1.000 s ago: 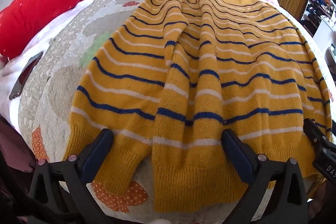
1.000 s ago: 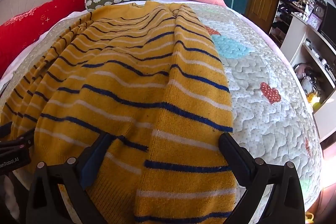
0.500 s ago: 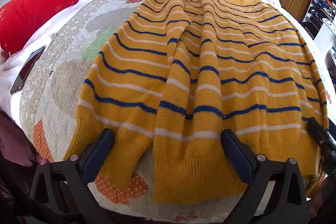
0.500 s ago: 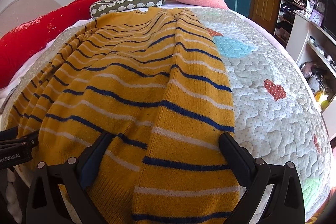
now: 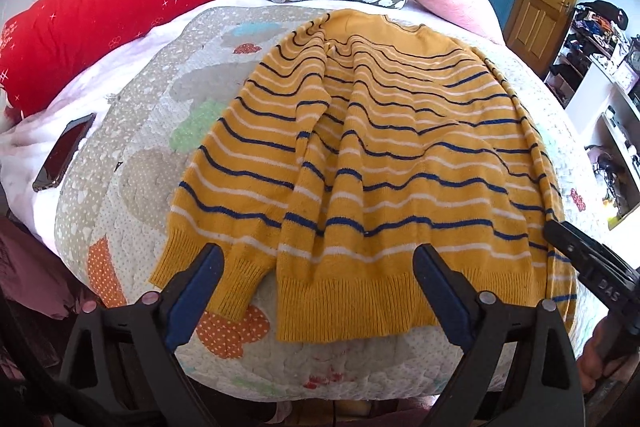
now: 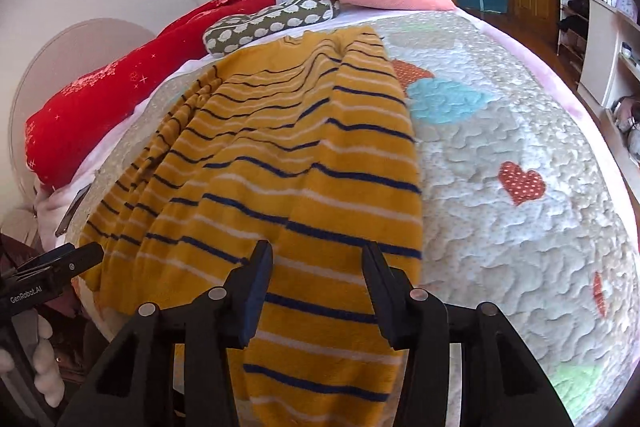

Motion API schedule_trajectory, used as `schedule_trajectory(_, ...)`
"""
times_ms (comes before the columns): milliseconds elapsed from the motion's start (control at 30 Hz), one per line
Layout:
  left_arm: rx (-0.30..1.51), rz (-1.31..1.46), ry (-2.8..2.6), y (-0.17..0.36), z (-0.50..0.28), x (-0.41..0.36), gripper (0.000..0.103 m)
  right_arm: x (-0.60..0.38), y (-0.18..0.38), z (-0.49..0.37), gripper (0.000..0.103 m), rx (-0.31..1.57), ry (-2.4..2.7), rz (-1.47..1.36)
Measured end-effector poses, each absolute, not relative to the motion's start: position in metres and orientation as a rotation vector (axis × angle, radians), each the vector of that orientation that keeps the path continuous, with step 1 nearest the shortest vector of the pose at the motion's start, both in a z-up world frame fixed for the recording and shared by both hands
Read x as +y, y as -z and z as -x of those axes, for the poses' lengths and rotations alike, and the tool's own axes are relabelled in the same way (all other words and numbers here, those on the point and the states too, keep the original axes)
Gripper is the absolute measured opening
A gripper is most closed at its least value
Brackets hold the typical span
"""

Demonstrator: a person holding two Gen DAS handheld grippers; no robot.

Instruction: Fold small clothes

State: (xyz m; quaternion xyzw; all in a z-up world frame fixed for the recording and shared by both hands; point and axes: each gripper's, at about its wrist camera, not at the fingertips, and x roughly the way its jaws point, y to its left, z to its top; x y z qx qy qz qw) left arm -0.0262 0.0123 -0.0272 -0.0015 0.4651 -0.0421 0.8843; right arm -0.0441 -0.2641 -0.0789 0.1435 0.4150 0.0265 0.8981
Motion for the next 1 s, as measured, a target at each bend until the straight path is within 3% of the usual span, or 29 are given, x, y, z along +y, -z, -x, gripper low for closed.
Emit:
schedule_trajectory(67, 0.967, 0.007, 0.086, 0.027, 0.027, 0.011, 0.095, -0.253, 0.083, 0.037, 0.05, 0.866, -0.027, -0.265)
schedule_trajectory(100, 0.968, 0.011, 0.086, 0.026, 0.027, 0.012, 0.095, -0.253, 0.086, 0.034, 0.035, 0.879, -0.007, -0.245)
schedule_trajectory(133, 0.968, 0.016, 0.087, 0.025, 0.028, 0.013, 0.095, -0.254, 0.088, 0.028, 0.004, 0.897, 0.006, -0.234)
schedule_trajectory(400, 0.959, 0.032, 0.103, 0.022, 0.027, 0.018, 0.095, -0.369, 0.047, 0.036, 0.003, 0.782, 0.252, -0.403)
schedule_trajectory(600, 0.984, 0.064, 0.099, 0.028, 0.023, 0.027, 0.095, -0.453, 0.054, 0.03, 0.006, 0.853, 0.601, -0.333)
schedule_trajectory(667, 0.995, 0.09, 0.087, 0.031, 0.019, 0.034, 0.095, -0.446, 0.047, 0.039, 0.018, 0.826, 0.551, -0.357)
schedule_trajectory(733, 1.017, 0.137, 0.086, 0.037, 0.014, 0.046, 0.095, -0.422, 0.043, 0.049, 0.045, 0.813, 0.498, -0.327)
schedule_trajectory(767, 1.029, 0.166, 0.088, 0.04, 0.012, 0.052, 0.095, -0.408, 0.043, 0.053, 0.048, 0.809, 0.436, -0.332)
schedule_trajectory(1000, 1.1, 0.323, 0.122, 0.066, -0.005, 0.077, 0.095, -0.299, 0.095, 0.056, 0.05, 0.962, -0.067, -0.449)
